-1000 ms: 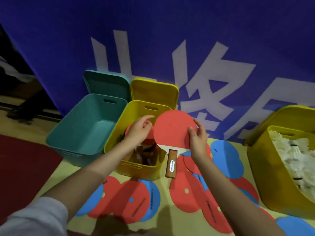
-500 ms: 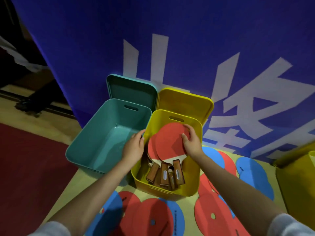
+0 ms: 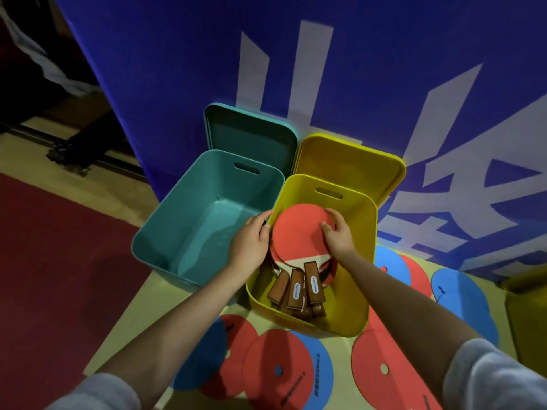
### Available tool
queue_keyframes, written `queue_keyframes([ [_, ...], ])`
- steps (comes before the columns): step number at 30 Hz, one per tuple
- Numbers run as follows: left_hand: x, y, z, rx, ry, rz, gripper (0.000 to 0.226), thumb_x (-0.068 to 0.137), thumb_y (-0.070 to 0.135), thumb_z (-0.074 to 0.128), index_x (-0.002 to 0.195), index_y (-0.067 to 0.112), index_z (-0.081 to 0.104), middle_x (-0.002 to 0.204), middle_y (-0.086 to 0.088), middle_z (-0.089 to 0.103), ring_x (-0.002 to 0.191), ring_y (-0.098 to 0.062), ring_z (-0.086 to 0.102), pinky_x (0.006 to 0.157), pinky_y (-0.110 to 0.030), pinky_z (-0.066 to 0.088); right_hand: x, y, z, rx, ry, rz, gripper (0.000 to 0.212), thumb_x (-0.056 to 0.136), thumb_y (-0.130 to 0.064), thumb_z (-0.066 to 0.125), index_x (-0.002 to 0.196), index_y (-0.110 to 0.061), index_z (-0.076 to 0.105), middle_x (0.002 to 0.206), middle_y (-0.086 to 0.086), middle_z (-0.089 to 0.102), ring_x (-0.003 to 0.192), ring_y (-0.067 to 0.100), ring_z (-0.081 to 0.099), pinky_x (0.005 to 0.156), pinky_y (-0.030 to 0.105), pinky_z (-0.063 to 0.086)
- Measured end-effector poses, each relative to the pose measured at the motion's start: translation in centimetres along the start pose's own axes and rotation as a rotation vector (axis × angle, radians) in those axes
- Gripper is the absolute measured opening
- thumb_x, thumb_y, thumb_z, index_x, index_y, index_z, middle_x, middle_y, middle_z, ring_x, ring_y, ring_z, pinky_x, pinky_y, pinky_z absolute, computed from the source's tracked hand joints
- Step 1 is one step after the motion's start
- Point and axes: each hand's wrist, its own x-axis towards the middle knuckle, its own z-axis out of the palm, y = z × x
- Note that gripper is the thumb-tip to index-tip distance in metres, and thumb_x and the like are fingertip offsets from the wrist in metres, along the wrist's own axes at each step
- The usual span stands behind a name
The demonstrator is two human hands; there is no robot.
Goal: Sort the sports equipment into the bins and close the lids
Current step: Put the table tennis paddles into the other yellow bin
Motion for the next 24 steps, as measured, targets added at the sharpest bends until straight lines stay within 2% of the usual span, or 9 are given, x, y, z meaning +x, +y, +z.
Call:
queue_keyframes([
  [4,0.0,-0.2,0.0,-0.031,-0.003,-0.007,0.038,0.101,0.021,0.04,0.139,0.024,0.047,0.135,0.0,0.053,0.117,-0.015,0.053,0.087,-0.023,0.041,-0.1,0.4,0.2,-0.267,-0.003,-0.02,0.082,0.08,-0.048,0.07,0.147,-0.022,0.03,0.134,0.009,0.034,0.124,0.027,0.041,0.105,0.041,0.038],
  [6,0.0,-0.2,0.0,-0.05,-0.004,-0.014,0.038,0.101,0.022,0.04,0.138,0.025,0.047,0.135,0.0,0.053,0.117,-0.014,0.053,0.088,-0.023,0.041,0.0,0.7,0.7,-0.384,0.028,-0.047,0.096,0.071,-0.063,0.069,0.148,-0.024,0.026,0.13,0.007,0.034,0.126,0.026,0.036,0.106,0.043,0.038],
  [8,0.0,-0.3,-0.1,-0.06,-0.006,-0.028,0.038,0.101,0.023,0.04,0.138,0.026,0.047,0.135,0.0,0.053,0.112,-0.013,0.055,0.086,-0.024,0.043,0.1,1.1,0.9,-0.531,0.037,-0.067,0.101,0.068,-0.071,0.065,0.148,-0.024,0.025,0.129,0.007,0.034,0.126,0.025,0.031,0.106,0.043,0.036],
  [10,0.0,-0.3,0.0,-0.066,-0.009,-0.035,0.038,0.101,0.024,0.04,0.138,0.027,0.047,0.134,0.001,0.053,0.104,-0.009,0.056,0.083,-0.024,0.045,0.0,1.5,0.8,-0.665,0.031,-0.088,0.093,0.072,-0.071,0.061,0.146,-0.023,0.032,0.128,0.009,0.036,0.125,0.027,0.03,0.106,0.043,0.034],
  [12,0.0,-0.3,0.0,-0.072,-0.01,-0.037,0.038,0.101,0.024,0.04,0.138,0.028,0.047,0.134,0.002,0.053,0.105,-0.007,0.055,0.083,-0.023,0.044,-0.1,1.7,0.7,-0.737,0.012,-0.106,0.084,0.077,-0.07,0.056,0.143,-0.022,0.038,0.129,0.011,0.037,0.124,0.029,0.031,0.104,0.044,0.035],
  [16,0.0,0.0,-0.1,-0.067,-0.011,-0.037,0.038,0.101,0.023,0.04,0.139,0.026,0.047,0.136,0.002,0.052,0.117,-0.013,0.053,0.087,-0.022,0.041,-0.1,1.4,1.1,-0.793,-0.014,-0.111,0.077,0.082,-0.068,0.051,0.141,-0.019,0.041,0.133,0.011,0.038,0.125,0.03,0.031,0.101,0.044,0.037],
  [21,-0.1,0.2,-0.3,-0.006,-0.002,-0.012,0.038,0.101,0.022,0.04,0.139,0.024,0.046,0.136,0.0,0.052,0.115,-0.016,0.055,0.086,-0.026,0.044,-0.7,0.7,1.5,-0.844,-0.032,-0.075,0.069,0.088,-0.06,0.048,0.14,-0.016,0.04,0.137,0.012,0.038,0.128,0.031,0.031,0.103,0.045,0.037],
  [24,-0.1,0.3,-0.3,0.067,0.017,0.02,0.038,0.1,0.021,0.042,0.137,0.021,0.049,0.129,-0.003,0.055,0.109,-0.02,0.057,0.083,-0.032,0.049,-1.4,0.0,1.5,-0.853,-0.058,-0.058,0.059,0.09,-0.048,0.052,0.138,-0.014,0.043,0.138,0.015,0.038,0.129,0.033,0.029,0.104,0.044,0.036],
])
